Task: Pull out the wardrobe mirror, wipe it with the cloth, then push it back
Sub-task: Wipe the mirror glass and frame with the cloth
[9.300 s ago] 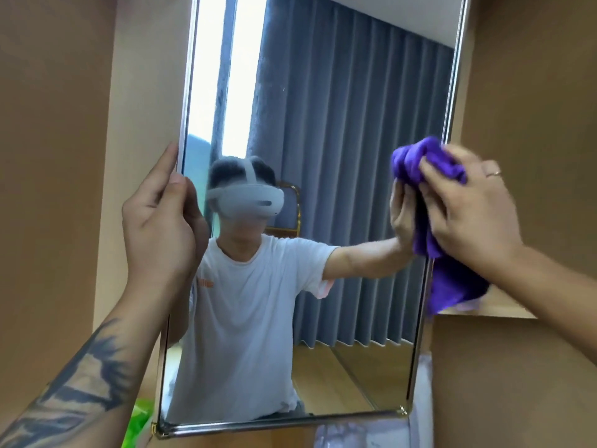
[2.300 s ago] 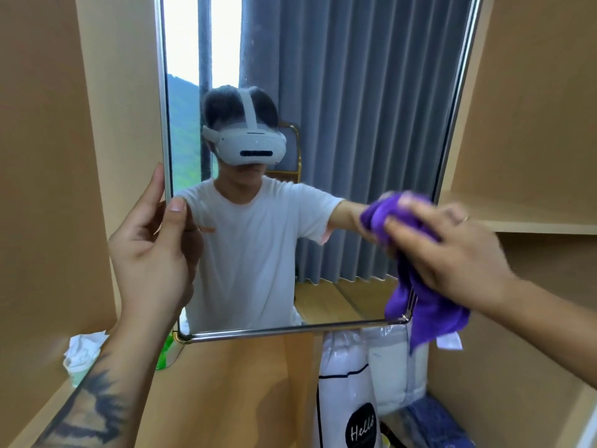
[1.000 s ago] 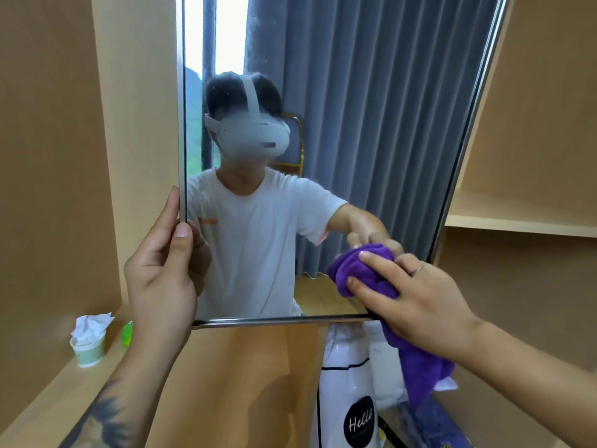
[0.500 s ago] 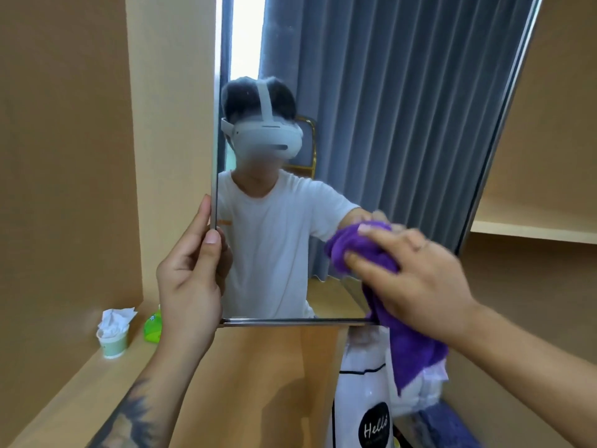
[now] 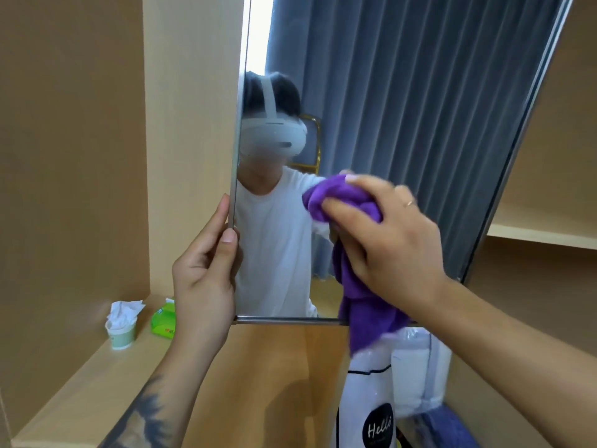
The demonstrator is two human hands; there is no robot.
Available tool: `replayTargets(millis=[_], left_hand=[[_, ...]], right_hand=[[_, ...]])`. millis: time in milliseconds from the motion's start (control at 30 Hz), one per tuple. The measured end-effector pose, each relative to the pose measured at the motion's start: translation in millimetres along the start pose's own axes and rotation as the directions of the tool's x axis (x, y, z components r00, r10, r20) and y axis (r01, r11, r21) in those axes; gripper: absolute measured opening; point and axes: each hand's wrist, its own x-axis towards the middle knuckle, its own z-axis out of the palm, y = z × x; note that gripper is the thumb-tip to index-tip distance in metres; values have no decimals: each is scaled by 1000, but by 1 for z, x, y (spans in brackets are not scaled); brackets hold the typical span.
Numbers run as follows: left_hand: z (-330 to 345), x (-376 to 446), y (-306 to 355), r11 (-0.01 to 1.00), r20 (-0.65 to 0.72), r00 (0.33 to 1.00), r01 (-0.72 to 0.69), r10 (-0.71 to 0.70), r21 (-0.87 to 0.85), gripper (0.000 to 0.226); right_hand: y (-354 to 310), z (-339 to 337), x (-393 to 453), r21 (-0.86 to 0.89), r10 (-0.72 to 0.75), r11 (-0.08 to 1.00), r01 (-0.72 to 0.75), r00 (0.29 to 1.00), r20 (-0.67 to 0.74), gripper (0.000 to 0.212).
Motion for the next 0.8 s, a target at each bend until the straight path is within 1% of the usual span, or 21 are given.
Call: replayTargets(millis=[33,67,100,167,233,267,300,333,400,433,467,500,600,633,667,700,733,800], left_hand=[[-1,-1,0,1000,1,1000,-10,10,4,42],[-2,-1,0,1000,7,1000,-17,17,6,42],[-3,0,0,1000,15,1000,-18,18,2,40],[-3,0,1,1000,38,999,-6,7,-18,40],[-3,1,4,999,64,998,-3,5,-35,41],[-3,1,6,999,75,997,-1,4,-47,41],[-2,1,7,998,82,997,5,0,-66,42],[-2,1,8,995,90,996,15,-7,-94,42],[-1,1,10,988,105,994,42,-26,-148,43],[-1,1,10,984,111,993,55,-36,-172,44],[-1,0,11,978,116,992,70,-48,-197,45],[-1,0,12,970,122,990,91,-64,-226,45],[-3,1,15,952,131,986,136,-103,-273,46],[-4,1,17,951,138,985,139,-104,-276,47],[-4,1,17,949,143,985,136,-99,-283,47],[-5,1,18,945,147,985,134,-94,-297,47],[-6,2,18,939,155,983,139,-94,-313,47],[-6,2,17,923,184,977,163,-103,-350,49]], right_hand=[[-6,2,7,24,75,997,-75,997,-22,33],[-14,5,7,35,97,995,-95,995,-34,34],[-22,9,1,39,68,997,-67,997,-30,36],[-38,17,-18,54,-91,995,89,996,24,37],[-44,19,-31,62,-253,967,248,962,100,31],[-42,20,-29,59,-295,955,290,950,103,31],[-39,20,-23,53,-296,955,292,952,79,31],[-37,22,-13,41,-261,965,259,965,40,30],[-38,23,7,20,-115,993,116,992,-44,30],[-42,25,12,26,-52,998,54,997,-59,32],[-49,26,12,35,-28,999,30,998,-58,34],[-57,28,8,43,-42,998,43,998,-36,35],[-75,30,-13,68,-229,972,225,971,68,33],[-75,30,-14,76,-277,960,271,956,92,31],[-74,30,-10,77,-298,953,292,950,88,31],[-71,31,-2,71,-281,958,277,958,57,30],[-68,31,9,60,-228,972,228,974,8,30],[-65,34,26,50,-77,995,82,993,-88,30]])
